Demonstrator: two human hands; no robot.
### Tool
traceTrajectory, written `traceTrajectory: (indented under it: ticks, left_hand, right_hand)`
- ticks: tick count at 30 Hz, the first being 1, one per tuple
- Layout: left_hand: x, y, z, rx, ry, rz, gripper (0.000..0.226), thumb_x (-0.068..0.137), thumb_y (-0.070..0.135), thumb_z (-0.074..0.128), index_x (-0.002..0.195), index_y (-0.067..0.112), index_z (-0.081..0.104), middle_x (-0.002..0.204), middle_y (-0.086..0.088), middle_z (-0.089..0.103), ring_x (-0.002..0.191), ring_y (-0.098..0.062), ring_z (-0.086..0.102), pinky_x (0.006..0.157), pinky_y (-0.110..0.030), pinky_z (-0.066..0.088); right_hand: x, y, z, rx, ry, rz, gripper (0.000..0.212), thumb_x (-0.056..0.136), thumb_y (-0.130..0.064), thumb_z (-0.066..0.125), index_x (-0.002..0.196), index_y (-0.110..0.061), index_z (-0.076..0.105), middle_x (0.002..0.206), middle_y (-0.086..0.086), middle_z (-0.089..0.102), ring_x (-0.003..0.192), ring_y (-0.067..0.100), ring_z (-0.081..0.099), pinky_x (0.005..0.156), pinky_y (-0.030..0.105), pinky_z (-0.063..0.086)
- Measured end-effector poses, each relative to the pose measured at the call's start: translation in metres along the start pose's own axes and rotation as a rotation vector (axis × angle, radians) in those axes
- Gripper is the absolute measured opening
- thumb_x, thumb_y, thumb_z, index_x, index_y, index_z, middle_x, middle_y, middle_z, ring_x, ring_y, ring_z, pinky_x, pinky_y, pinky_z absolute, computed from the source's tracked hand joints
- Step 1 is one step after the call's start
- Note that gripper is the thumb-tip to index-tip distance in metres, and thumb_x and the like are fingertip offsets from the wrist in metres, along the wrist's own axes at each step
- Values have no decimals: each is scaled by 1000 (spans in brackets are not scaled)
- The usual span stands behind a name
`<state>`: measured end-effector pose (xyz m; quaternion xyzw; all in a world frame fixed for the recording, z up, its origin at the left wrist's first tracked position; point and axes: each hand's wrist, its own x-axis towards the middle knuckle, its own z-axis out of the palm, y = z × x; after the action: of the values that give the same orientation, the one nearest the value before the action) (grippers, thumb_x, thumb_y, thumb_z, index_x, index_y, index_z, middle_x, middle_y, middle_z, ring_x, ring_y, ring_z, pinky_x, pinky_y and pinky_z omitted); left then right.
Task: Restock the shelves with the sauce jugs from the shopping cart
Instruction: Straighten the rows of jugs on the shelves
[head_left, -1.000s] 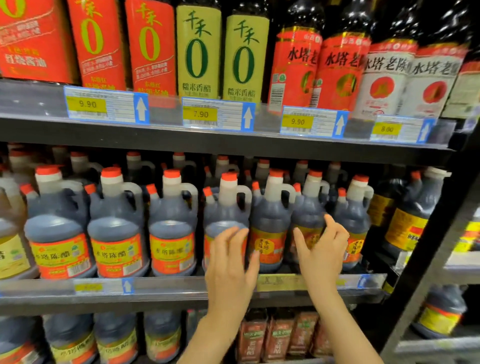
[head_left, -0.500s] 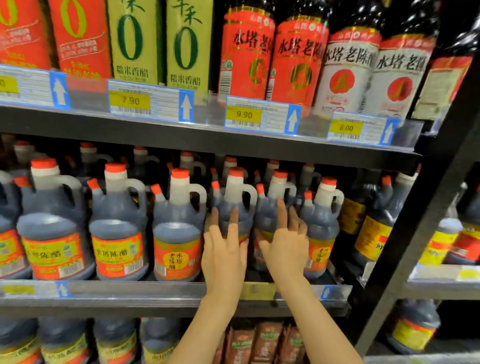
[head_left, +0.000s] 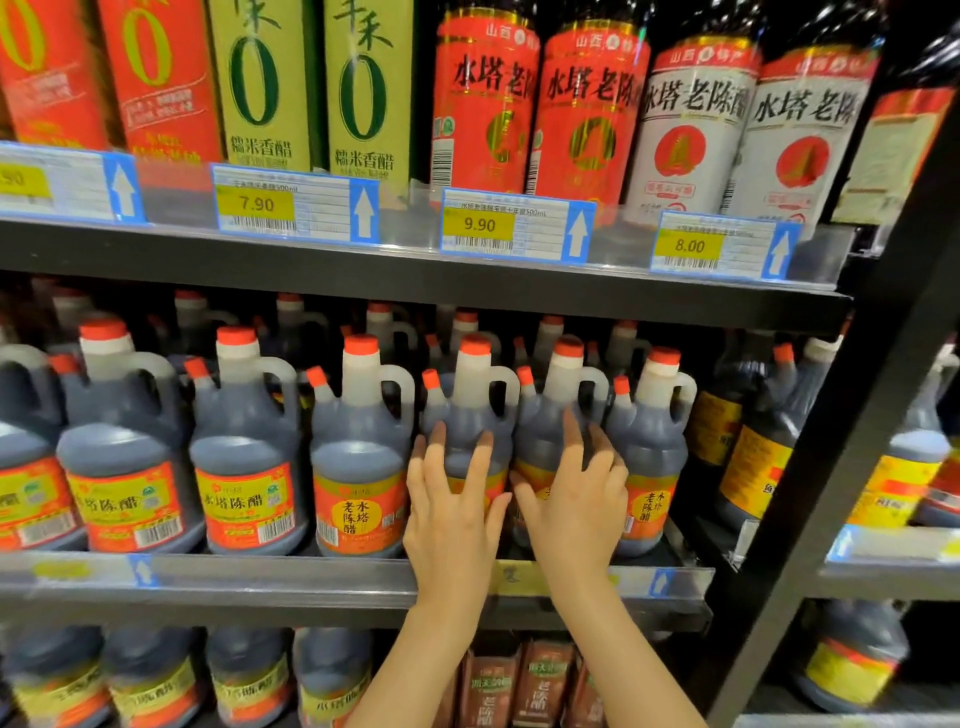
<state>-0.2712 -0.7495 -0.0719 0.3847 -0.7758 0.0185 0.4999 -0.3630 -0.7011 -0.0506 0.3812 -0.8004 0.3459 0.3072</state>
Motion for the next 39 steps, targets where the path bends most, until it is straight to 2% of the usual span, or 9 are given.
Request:
traceTrajectory:
  ticks: [4,12,27,32,39]
  left_hand:
    - [0,0,-2,-16,-11,0,72,68,32,79,130,25,42,138,-14,33,121,-33,38,49,-38,56]
    - [-1,-12,-11,-81,-16,68,72,68,30,79,130,26,42,137,-12,33,120,-31,37,43,-38,55]
    - [0,-20,-17,-111,-34,107,73,67,27,80,130,24,44,136,-17,41,119,-33,40,43,-36,55]
    - [1,-18,-17,-101,-58,96,75,66,25,82,130,25,42,134,-21,45,116,-38,48,42,-37,55]
    - [1,-18,-18,-84,-51,103,75,66,25,82,129,23,43,134,-21,44,117,-37,44,41,-38,55]
  right_hand:
    - [-5,0,2,-8,7,-6,94,54,-33,88,134,-19,40,124,22,57,100,40,61,69,42,57]
    - [-9,2,-5,23,-7,-13,86,56,-32,87,131,-27,45,125,20,55,99,40,58,50,35,52]
    - [-17,4,-15,87,-14,-24,79,63,-34,84,131,-30,43,127,22,52,104,42,54,50,37,52]
    - [-16,2,-16,73,-12,-21,81,61,-34,85,130,-29,44,124,23,54,101,43,56,51,38,53]
    - [-17,-1,-19,76,-21,-12,81,58,-34,87,128,-28,46,121,23,55,99,41,57,52,37,54]
